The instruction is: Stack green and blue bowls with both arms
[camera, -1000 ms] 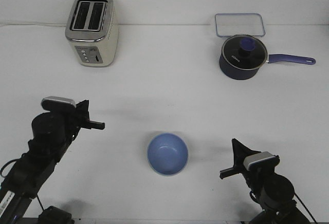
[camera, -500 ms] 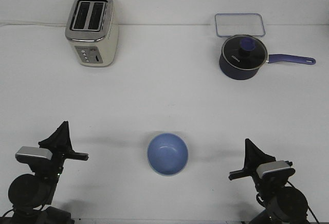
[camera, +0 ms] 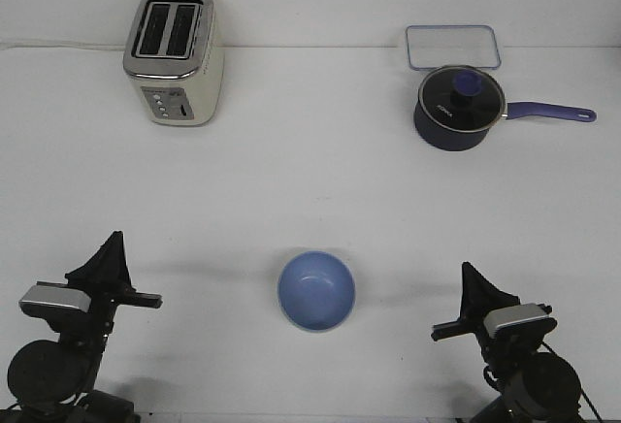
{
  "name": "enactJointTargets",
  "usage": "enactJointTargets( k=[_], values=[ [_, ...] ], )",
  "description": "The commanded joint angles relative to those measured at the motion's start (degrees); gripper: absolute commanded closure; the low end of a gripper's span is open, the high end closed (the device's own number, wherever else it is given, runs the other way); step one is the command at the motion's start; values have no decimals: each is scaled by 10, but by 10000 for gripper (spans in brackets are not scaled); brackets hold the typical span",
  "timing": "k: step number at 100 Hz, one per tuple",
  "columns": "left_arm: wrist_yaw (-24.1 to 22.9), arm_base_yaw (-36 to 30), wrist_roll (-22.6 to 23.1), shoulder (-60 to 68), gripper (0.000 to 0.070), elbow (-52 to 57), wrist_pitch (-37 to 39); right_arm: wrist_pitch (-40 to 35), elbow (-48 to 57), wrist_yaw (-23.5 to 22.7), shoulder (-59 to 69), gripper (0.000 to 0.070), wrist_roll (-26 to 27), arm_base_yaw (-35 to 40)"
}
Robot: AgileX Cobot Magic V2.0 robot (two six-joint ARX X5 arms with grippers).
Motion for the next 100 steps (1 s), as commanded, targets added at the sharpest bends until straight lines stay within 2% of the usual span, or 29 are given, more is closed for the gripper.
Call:
enactJointTargets(
  k=[1, 18, 27, 43, 51, 74, 92, 100],
  values=[
    [-2, 0, 5, -1, 686, 8, 9, 5, 1, 1, 0, 699, 2, 4],
    [-2, 0, 5, -1, 686, 6, 9, 5, 1, 1, 0, 699, 2, 4],
    [-2, 21, 6, -1, 686, -2, 11, 5, 1, 1, 0, 699, 2, 4],
    [63, 89, 4, -26, 686, -71, 23, 5, 1, 1, 0, 699, 2, 4],
    [74, 106, 3, -50, 686, -112, 40, 5, 1, 1, 0, 700, 2, 4],
    [74, 115, 3, -127, 686, -206, 62, 5, 1, 1, 0, 700, 2, 4],
    [74, 117, 1, -125, 686, -249, 118, 5, 1, 1, 0, 699, 2, 4],
    [75, 117, 0, -125, 686, -248, 118, 5, 1, 1, 0, 699, 2, 4]
  ],
)
